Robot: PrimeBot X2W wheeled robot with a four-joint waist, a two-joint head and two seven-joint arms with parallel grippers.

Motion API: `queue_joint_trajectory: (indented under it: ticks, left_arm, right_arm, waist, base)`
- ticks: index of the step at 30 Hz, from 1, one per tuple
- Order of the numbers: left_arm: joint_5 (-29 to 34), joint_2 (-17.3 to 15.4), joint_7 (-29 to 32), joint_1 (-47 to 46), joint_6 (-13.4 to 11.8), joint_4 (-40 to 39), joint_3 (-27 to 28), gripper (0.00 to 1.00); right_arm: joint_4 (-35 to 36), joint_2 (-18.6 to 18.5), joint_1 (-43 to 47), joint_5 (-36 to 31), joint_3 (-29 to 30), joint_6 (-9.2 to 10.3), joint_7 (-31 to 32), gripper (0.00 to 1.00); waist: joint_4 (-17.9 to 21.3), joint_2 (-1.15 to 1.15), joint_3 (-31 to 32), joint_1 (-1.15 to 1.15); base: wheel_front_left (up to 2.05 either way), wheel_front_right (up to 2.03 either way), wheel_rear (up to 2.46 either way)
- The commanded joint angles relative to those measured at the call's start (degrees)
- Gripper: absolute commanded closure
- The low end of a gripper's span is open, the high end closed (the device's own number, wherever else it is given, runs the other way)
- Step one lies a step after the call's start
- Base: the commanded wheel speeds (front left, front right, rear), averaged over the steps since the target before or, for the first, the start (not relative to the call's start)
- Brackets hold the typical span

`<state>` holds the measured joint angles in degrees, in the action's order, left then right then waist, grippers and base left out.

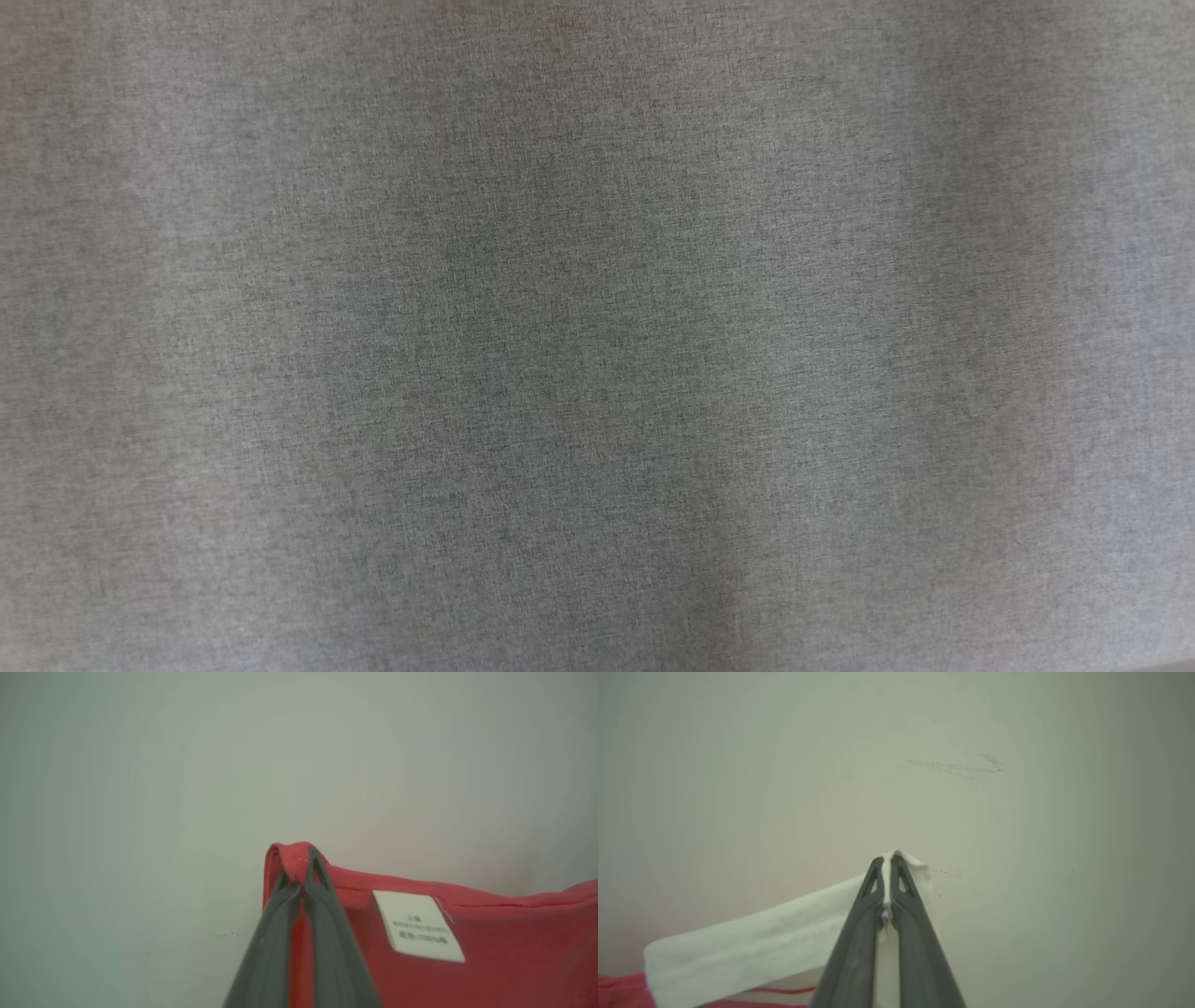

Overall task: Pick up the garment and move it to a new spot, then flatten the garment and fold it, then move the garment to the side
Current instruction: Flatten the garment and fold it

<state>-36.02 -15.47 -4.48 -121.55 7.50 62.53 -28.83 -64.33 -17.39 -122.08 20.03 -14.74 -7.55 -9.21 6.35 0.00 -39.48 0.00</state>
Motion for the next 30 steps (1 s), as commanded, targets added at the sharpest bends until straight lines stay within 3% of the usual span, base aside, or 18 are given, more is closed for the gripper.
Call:
queue_joint_trajectory:
  ticks: [1,7,14,23,30]
  left_arm:
    - [-0.8,-0.1,-0.4,-0.7,-0.1,0.2,-0.2,1.00]
    - [-4.0,0.1,-2.2,2.1,-0.1,-0.4,-1.5,1.00]
    - [-10.0,-1.6,-6.8,11.7,-0.1,-6.1,-3.3,1.00]
    - [-15.8,-4.4,-10.6,35.4,-0.2,-16.0,-1.3,1.00]
    - [-14.4,-5.3,-10.7,57.5,-4.3,-31.9,4.2,1.00]
  right_arm:
    - [-0.2,-0.2,-0.8,0.1,-0.3,0.12,-0.5,1.00]
    - [0.1,0.0,0.3,2.1,-3.0,0.12,-2.3,1.00]
    - [7.2,-2.1,10.7,9.5,-6.6,0.12,-4.7,1.00]
    - [23.3,-6.3,38.2,19.6,-6.8,0.12,-5.7,1.00]
    - [37.1,-7.8,62.3,21.8,-1.3,0.12,-4.9,1.00]
  waist:
    - [-0.1,0.00,-0.2,0.00]
    - [-0.6,0.00,-0.3,0.00]
    - [-1.0,0.00,2.0,0.00]
    - [-0.5,0.00,9.0,0.00]
    - [-0.8,0.00,13.3,0.00]
  base:
    - [0.00,0.00,0.00]
    - [0.00,0.00,0.00]
    - [0.00,0.00,0.00]
    - [0.00,0.00,0.00]
    - [0.00,0.00,0.00]
